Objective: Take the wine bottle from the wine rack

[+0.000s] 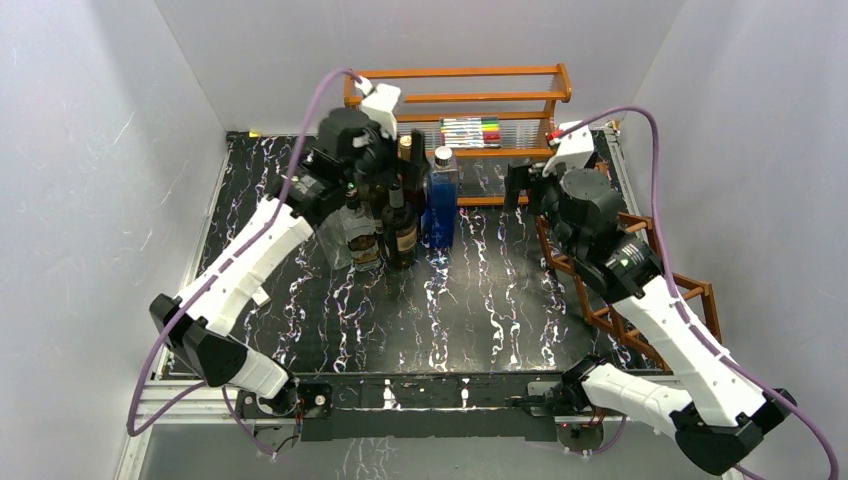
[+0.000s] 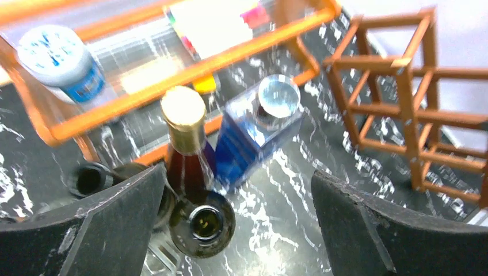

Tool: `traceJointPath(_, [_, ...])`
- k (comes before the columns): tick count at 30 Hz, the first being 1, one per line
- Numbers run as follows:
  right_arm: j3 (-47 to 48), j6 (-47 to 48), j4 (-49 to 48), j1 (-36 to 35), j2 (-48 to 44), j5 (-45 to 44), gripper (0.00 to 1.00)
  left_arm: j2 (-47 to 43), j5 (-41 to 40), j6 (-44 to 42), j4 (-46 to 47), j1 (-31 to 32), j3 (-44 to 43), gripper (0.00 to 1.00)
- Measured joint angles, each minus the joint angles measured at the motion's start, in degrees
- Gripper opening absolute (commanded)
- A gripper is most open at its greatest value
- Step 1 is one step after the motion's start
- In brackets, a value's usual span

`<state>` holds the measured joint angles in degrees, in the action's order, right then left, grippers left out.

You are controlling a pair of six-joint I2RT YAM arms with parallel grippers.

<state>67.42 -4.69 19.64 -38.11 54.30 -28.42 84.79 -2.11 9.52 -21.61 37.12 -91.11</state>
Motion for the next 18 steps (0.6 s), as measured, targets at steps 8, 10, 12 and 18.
traceJointPath(8, [6.1,0.5,2.2,16.0,4.6,3.7,0.98,-2.3,5.5,1.0,-3.6,-21.0,-11.6,0.98])
traceJointPath(10, [7.5,0.4,2.8,20.6,4.8,4.6,0.98,-3.2,4.9,1.2,-4.4,-27.3,-11.5,0.98])
traceJointPath(12, [8.5,0.3,3.1,23.0,4.5,4.6,0.98,-4.9,3.4,1.0,-4.7,-30.5,-10.1,0.98])
traceJointPath(18, [7.4,1.3,3.5,23.1,-6.7,12.8,0.98,-21.1,1.0,1.3,-2.8,-30.6,-1.2,0.98])
